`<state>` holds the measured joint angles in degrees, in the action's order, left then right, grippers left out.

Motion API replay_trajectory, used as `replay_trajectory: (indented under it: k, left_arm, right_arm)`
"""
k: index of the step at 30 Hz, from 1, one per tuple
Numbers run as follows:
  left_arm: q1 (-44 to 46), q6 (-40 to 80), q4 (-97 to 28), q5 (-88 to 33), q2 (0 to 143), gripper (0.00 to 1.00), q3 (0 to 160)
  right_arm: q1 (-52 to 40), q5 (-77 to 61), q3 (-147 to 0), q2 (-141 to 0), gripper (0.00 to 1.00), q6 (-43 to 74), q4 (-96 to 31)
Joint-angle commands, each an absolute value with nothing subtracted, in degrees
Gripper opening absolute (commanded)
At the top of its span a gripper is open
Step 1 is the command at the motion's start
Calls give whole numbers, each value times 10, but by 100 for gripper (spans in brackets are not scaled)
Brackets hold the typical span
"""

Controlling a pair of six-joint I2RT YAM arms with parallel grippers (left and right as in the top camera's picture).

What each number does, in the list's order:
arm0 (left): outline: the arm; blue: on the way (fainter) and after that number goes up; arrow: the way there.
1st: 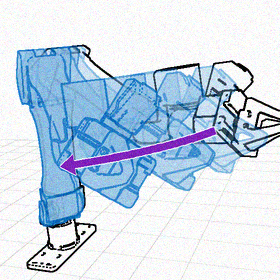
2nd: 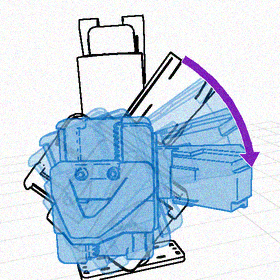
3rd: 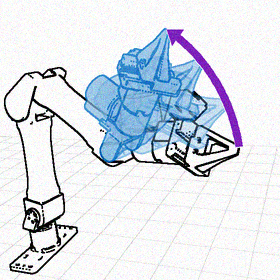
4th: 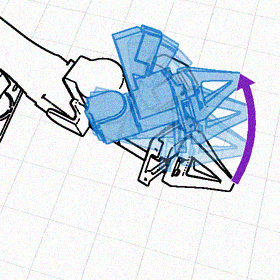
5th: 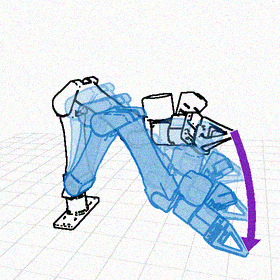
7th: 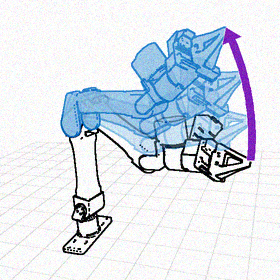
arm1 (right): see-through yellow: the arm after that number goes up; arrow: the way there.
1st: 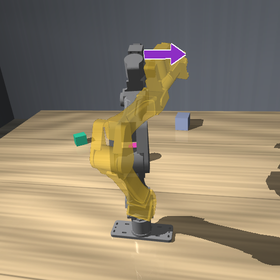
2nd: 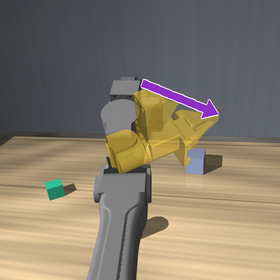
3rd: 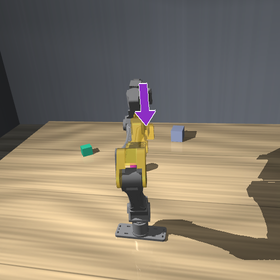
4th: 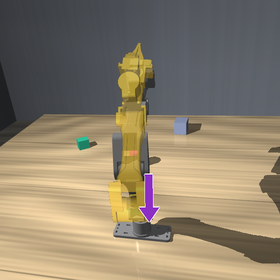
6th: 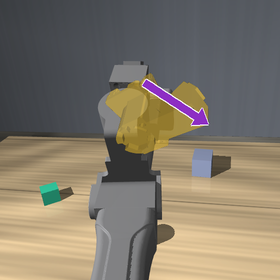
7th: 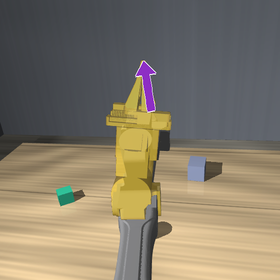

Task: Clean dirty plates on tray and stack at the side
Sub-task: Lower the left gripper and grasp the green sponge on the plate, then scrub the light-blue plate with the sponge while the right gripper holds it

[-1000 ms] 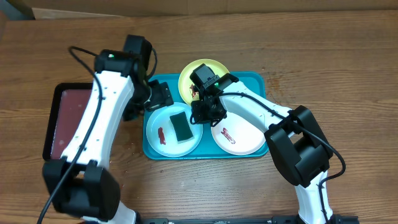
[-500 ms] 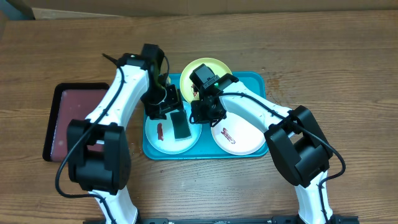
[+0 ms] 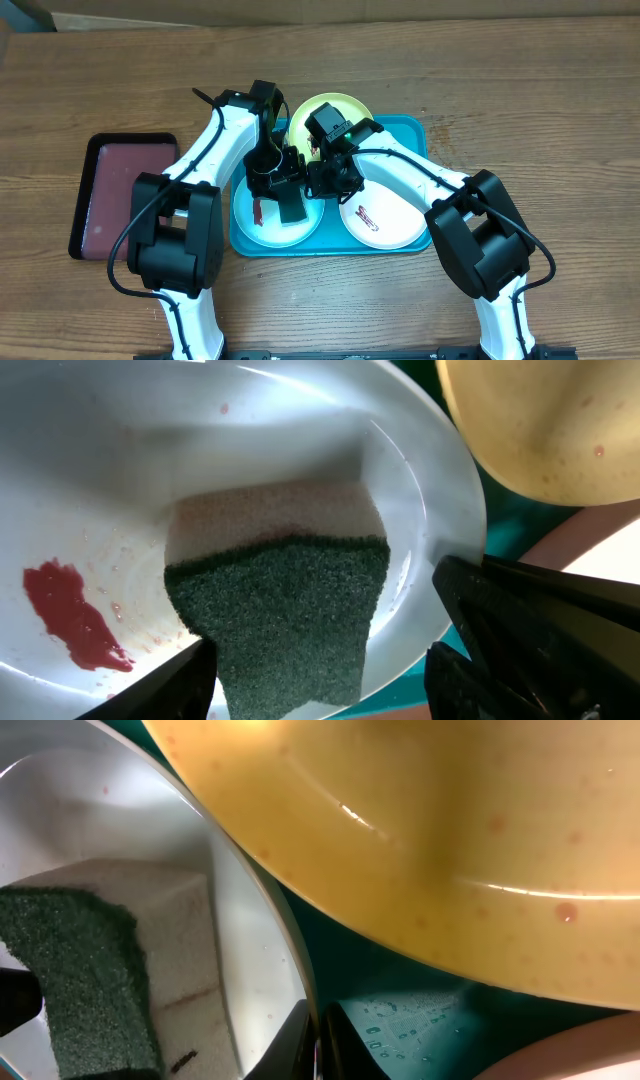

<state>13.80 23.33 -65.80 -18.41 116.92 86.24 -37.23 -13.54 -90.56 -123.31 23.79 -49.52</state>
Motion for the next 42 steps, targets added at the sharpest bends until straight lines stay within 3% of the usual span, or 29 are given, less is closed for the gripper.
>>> replay_trajectory:
  k: [1,27,30,38,42]
  left_arm:
    - [142,218,-658,-170,1179,68,858]
    - [154,238,-627,-146,1179,67,806]
    - [152,235,-626,-146,1179,59,806]
    - [150,238,-616,-146,1179,15,806]
    - [150,238,-606,-144,1179,10,806]
  right_arm:
    - [-373,-136,-901,-1236,6,242,-494]
    - [-373,-136,-901,-1236,6,242,-496]
    - [-373,-136,-901,-1236,6,242,-495]
    - [-373,-136,-901,-1236,6,242,-495]
    - [-373,-136,-901,-1236,6,242,-496]
